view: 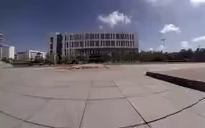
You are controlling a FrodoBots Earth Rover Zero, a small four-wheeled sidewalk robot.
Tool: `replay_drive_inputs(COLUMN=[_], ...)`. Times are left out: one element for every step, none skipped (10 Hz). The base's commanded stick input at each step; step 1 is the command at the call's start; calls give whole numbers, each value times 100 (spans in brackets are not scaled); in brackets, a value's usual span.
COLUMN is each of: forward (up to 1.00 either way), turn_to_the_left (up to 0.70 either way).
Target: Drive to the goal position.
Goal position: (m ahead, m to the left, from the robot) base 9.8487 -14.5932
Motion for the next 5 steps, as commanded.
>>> replay_drive_inputs(forward=[70,70,70,70,70], turn_to_the_left=[0,0,0,0,0])
